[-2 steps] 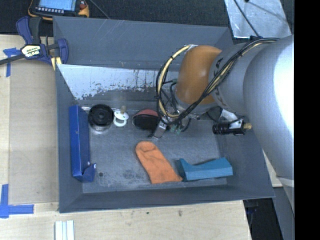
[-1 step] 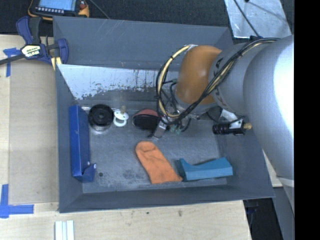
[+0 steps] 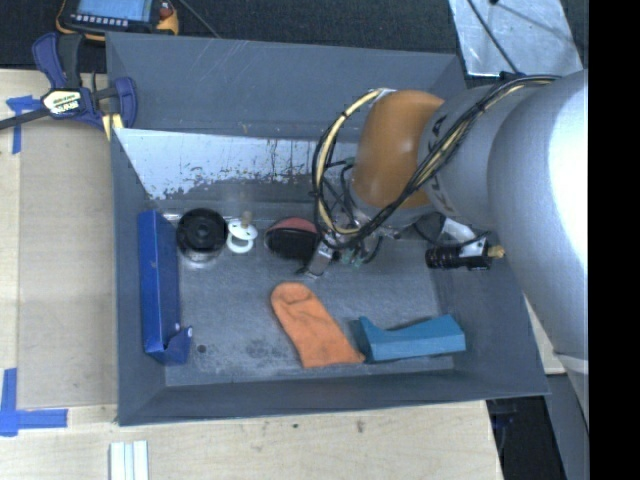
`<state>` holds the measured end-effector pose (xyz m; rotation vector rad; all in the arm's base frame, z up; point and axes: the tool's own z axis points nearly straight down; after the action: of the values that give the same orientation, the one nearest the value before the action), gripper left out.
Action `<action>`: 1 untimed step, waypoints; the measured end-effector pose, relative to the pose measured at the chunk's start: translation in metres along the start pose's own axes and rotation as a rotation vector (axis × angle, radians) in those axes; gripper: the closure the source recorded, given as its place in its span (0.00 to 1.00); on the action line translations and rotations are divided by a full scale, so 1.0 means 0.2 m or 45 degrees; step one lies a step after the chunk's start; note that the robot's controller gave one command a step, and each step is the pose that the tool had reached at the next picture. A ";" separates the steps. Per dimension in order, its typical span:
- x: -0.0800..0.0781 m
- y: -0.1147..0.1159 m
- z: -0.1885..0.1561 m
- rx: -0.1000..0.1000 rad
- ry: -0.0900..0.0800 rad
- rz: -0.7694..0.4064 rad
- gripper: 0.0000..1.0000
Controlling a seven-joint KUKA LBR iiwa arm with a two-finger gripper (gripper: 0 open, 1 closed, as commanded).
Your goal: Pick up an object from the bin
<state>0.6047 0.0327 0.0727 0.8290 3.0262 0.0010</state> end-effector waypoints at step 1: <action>0.01 -0.01 -0.03 0.004 0.006 0.000 1.00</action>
Offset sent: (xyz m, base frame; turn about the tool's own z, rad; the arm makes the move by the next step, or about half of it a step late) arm -0.0001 0.0001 0.0246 0.0000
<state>0.6032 0.0323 0.0793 0.8301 3.0317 -0.0017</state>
